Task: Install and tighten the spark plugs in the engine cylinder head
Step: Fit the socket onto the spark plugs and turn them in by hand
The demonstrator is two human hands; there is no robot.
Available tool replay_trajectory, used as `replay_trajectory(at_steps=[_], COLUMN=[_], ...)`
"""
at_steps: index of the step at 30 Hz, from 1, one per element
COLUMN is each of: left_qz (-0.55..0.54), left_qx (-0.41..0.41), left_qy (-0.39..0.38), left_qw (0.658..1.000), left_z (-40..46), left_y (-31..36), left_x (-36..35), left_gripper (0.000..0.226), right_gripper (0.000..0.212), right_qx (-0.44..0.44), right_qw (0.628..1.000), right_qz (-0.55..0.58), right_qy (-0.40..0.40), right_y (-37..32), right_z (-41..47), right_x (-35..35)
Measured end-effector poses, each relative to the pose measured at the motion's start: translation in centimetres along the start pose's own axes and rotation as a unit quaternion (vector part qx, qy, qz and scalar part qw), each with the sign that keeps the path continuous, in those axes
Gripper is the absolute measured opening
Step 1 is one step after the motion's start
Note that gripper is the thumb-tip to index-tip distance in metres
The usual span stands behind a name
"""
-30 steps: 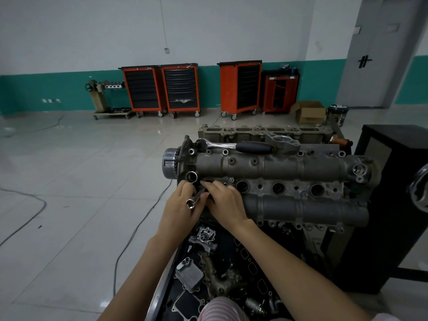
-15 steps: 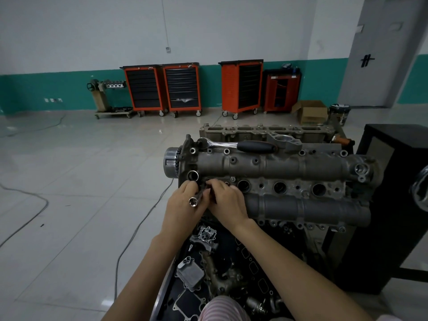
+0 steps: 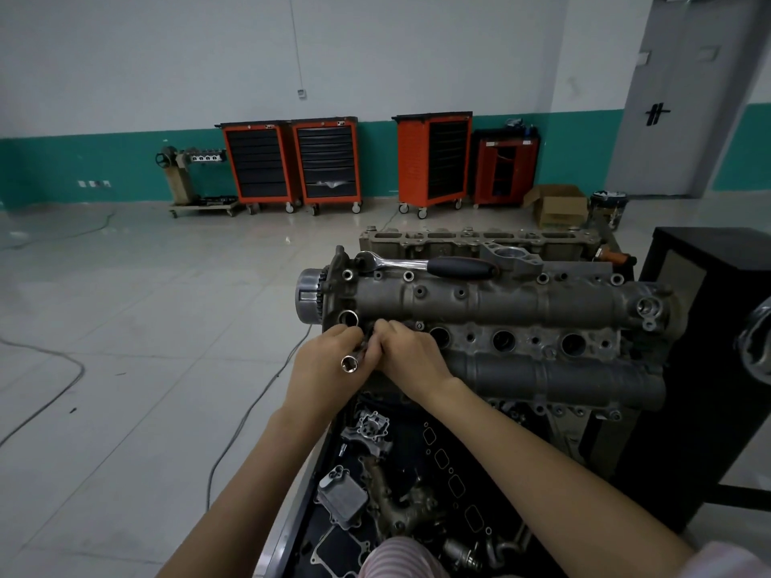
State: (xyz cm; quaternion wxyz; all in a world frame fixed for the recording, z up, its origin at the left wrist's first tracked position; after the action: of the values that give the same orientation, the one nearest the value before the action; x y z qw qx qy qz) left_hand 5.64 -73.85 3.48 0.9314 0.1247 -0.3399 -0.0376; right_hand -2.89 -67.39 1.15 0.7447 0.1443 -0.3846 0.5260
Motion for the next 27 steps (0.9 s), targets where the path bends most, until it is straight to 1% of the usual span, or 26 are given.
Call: replay_trajectory(at_steps=[1, 3, 4, 5, 6, 7, 8, 10, 12, 14, 16, 18, 19, 22, 24, 27], left_qz=[0.023, 0.056, 0.057, 0.047, 0.036, 0.028, 0.019, -0.017, -0.053, -0.042, 0.026, 0.086, 0.094, 0.092, 0.098, 0.09], left_qx=[-0.034, -0.126, -0.161, -0.171, -0.157, -0.128, -0.098, -0.062, -0.04, -0.014, 0.056, 0.131, 0.152, 0.164, 0.163, 0.166], left_qy=[0.014, 0.016, 0.004, -0.018, -0.047, -0.079, -0.107, -0.154, -0.172, -0.164, -0.143, -0.106, -0.09, -0.057, -0.044, -0.07], left_qw=[0.999, 0.99, 0.985, 0.984, 0.986, 0.988, 0.989, 0.986, 0.983, 0.986, 0.988, 0.982, 0.98, 0.98, 0.981, 0.979], left_z=[0.1, 0.4, 0.5, 0.8, 1.0, 1.2, 1.3, 1.0, 0.7, 0.6, 0.4, -0.1, -0.4, -0.9, -0.8, -0.7], left_y=[0.4, 1.1, 1.3, 1.3, 1.2, 1.0, 0.7, 0.1, -0.2, -0.3, -0.6, -0.9, -0.8, -0.5, -0.4, -0.5], left_x=[0.4, 0.9, 1.0, 1.0, 0.8, 0.5, 0.2, -0.7, -1.0, -0.9, -0.9, -0.8, -0.8, -0.9, -0.8, -1.2], left_gripper=[0.045, 0.042, 0.041, 0.04, 0.039, 0.037, 0.035, 0.035, 0.04, 0.038, 0.038, 0.053, 0.058, 0.06, 0.058, 0.048], right_gripper=[0.02, 0.016, 0.018, 0.026, 0.032, 0.035, 0.036, 0.029, 0.025, 0.024, 0.025, 0.03, 0.034, 0.046, 0.048, 0.045], right_qx=[0.003, 0.017, 0.016, 0.007, -0.012, -0.035, -0.053, -0.055, -0.045, -0.038, -0.044, -0.05, -0.055, -0.063, -0.07, -0.061], right_qw=[1.0, 0.995, 0.99, 0.985, 0.977, 0.972, 0.969, 0.974, 0.974, 0.975, 0.981, 0.984, 0.985, 0.986, 0.986, 0.987], right_qz=[-0.01, -0.071, -0.111, -0.156, -0.201, -0.232, -0.239, -0.187, -0.169, -0.172, -0.155, -0.148, -0.145, -0.142, -0.14, -0.141], right_qy=[0.022, 0.07, 0.082, 0.08, 0.064, 0.028, -0.025, -0.116, -0.146, -0.139, -0.111, -0.081, -0.071, -0.056, -0.051, -0.057], right_y=[-0.2, -1.0, -1.3, -1.4, -1.4, -1.0, -0.6, 0.3, 0.6, 0.6, 0.7, 0.9, 0.9, 0.9, 1.0, 1.0], right_z=[0.1, 0.2, 0.4, 0.8, 1.1, 1.3, 1.4, 1.1, 1.0, 1.1, 1.1, 0.9, 0.8, 0.6, 0.6, 0.4], right_x=[0.3, 0.9, 1.1, 1.3, 1.3, 1.2, 0.8, -1.0, -1.8, -1.8, -1.7, -1.7, -1.6, -1.8, -1.6, -1.4])
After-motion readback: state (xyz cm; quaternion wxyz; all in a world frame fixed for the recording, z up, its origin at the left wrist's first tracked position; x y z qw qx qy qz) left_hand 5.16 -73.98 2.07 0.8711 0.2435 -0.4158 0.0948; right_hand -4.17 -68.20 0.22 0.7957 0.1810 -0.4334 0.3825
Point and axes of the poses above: each hand's wrist, its own z-axis towards the middle knuckle, its own x-axis out of the back of the hand, y = z × x, the point moved 6 cm from there along z, towards the middle knuckle, and after that the axes turned 1 degree about -y, right-handed, at the moved point
